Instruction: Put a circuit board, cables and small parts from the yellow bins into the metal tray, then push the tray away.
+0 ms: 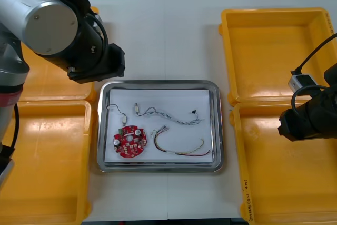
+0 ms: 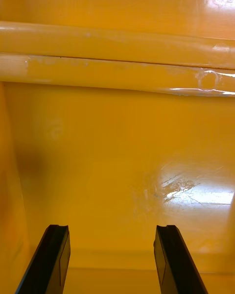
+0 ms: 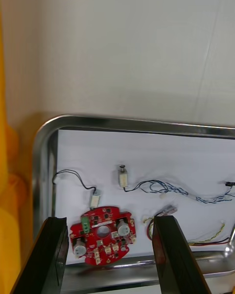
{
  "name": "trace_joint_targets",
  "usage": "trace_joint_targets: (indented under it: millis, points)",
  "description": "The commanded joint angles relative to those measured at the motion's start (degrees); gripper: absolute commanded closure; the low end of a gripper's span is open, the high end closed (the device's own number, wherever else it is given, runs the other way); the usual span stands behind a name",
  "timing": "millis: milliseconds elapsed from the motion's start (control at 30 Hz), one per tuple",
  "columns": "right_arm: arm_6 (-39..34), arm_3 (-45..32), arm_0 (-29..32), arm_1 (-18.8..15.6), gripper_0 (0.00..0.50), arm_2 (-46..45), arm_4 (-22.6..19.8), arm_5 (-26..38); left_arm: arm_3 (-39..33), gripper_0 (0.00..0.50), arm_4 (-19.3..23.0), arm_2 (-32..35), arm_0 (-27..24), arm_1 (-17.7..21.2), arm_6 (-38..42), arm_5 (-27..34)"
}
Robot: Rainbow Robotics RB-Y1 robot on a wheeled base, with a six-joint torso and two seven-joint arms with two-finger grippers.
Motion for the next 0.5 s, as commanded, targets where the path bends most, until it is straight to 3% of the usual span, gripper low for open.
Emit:
trace_joint_targets:
  millis: [33,267,500]
  points:
    - [-2.1,-1.8,0.6,0.5,0.000,-1.8,0.0,-0.1,-2.8,0.000,4.1,3.4,-2.7,7.0,-2.0,0.5]
    - [-2.1,-1.8,0.6,0.5,0.000,-1.8,0.0,-0.1,-1.9,0.000,9.6,5.5,-2.7,15.2,-2.1,0.5]
    - [-2.1,-1.8,0.6,0.5,0.000,-1.8,0.0,-0.1,2.4,0.000,12.2,7.2,-2.7,22.3,-3.4,0.5]
